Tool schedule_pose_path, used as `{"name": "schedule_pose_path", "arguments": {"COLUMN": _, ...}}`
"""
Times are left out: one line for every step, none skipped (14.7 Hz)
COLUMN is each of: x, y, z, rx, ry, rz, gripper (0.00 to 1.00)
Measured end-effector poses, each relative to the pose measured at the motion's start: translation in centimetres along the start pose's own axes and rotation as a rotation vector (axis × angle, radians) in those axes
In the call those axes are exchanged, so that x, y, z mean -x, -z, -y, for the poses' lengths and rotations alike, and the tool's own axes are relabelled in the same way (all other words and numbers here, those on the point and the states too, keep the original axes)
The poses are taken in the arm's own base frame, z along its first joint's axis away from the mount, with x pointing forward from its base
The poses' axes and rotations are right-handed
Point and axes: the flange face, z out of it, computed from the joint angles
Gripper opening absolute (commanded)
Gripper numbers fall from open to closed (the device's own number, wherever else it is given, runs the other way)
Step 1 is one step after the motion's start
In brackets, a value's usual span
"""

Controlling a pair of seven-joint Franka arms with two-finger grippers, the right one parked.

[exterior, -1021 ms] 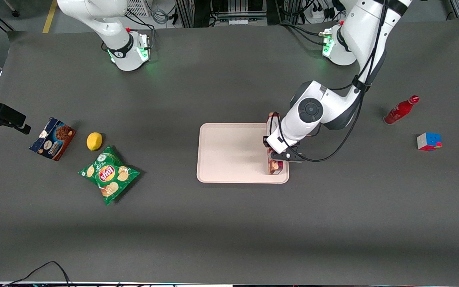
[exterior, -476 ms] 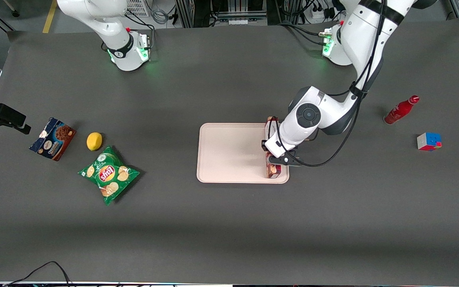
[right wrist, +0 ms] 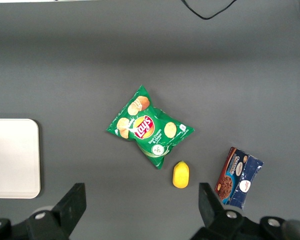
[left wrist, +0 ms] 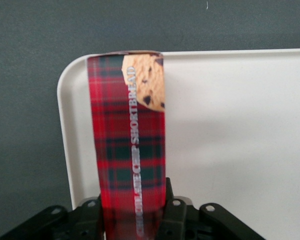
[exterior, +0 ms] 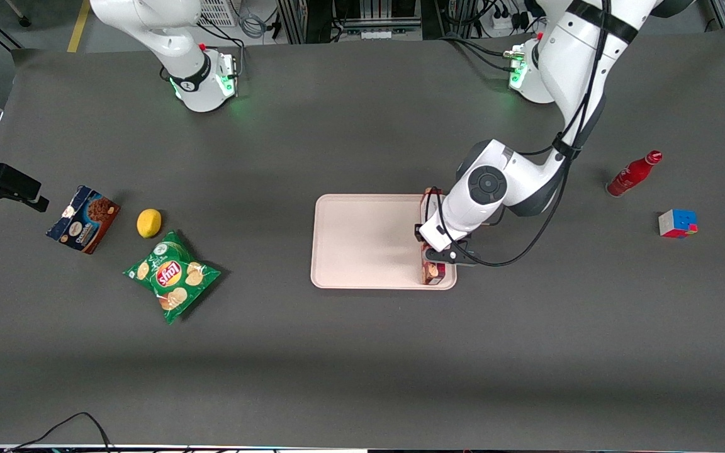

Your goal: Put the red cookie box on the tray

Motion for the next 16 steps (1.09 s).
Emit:
{"name": "schedule_pose_path", "arguments": {"x": -0.1, "y": 0.1, "z": 0.0, "rx": 0.002, "ry": 0.0, "rz": -0.005, "gripper": 1.0}}
{"name": "schedule_pose_path", "arguments": {"x": -0.1, "y": 0.1, "z": 0.0, "rx": 0.004, "ry": 0.001, "rz": -0.01, "gripper": 1.0}}
{"name": "schedule_pose_path", "arguments": {"x": -0.2, "y": 0.1, "z": 0.1, "rx": 0.003, "ry": 0.003, "rz": -0.012, "gripper": 1.0}}
{"name": "schedule_pose_path", "arguments": {"x": -0.3, "y": 0.1, "z": 0.2, "rx": 0.002, "ry": 0.004, "rz": -0.013, "gripper": 1.0}}
{"name": "schedule_pose_path", "arguments": {"x": -0.3, "y": 0.1, "z": 0.3, "rx": 0.002, "ry": 0.005, "rz": -0.014, "gripper": 1.0}}
{"name": "schedule_pose_path", "arguments": {"x": -0.3, "y": 0.1, "z": 0.3, "rx": 0.002, "ry": 0.006, "rz": -0.014, "gripper": 1.0}}
{"name": "schedule_pose_path", "arguments": {"x": -0.3, "y": 0.1, "z": 0.3, "rx": 0.002, "ry": 0.006, "rz": -0.014, "gripper": 1.0}}
{"name": "schedule_pose_path", "arguments": {"x": -0.3, "y": 0.1, "z": 0.3, "rx": 0.002, "ry": 0.006, "rz": -0.014, "gripper": 1.0}}
{"name": "schedule_pose_path", "arguments": {"x": -0.3, "y": 0.1, "z": 0.3, "rx": 0.002, "ry": 0.006, "rz": -0.015, "gripper": 1.0}}
{"name": "schedule_pose_path", "arguments": {"x": -0.3, "y": 0.1, "z": 0.3, "rx": 0.002, "ry": 0.006, "rz": -0.015, "gripper": 1.0}}
{"name": "schedule_pose_path", "arguments": {"x": -0.4, "y": 0.1, "z": 0.3, "rx": 0.002, "ry": 0.006, "rz": -0.016, "gripper": 1.0}}
{"name": "schedule_pose_path", "arguments": {"x": -0.4, "y": 0.1, "z": 0.3, "rx": 0.003, "ry": 0.006, "rz": -0.017, "gripper": 1.0}}
{"name": "schedule_pose_path", "arguments": {"x": -0.5, "y": 0.2, "z": 0.3, "rx": 0.004, "ry": 0.006, "rz": -0.02, "gripper": 1.0}}
{"name": "schedule_pose_path", "arguments": {"x": -0.6, "y": 0.4, "z": 0.2, "rx": 0.006, "ry": 0.006, "rz": -0.024, "gripper": 1.0}}
{"name": "schedule_pose_path", "arguments": {"x": -0.9, "y": 0.7, "z": 0.1, "rx": 0.008, "ry": 0.006, "rz": -0.03, "gripper": 1.0}}
{"name": "schedule_pose_path", "arguments": {"x": -1.2, "y": 1.3, "z": 0.0, "rx": 0.005, "ry": 0.005, "rz": -0.031, "gripper": 1.0}}
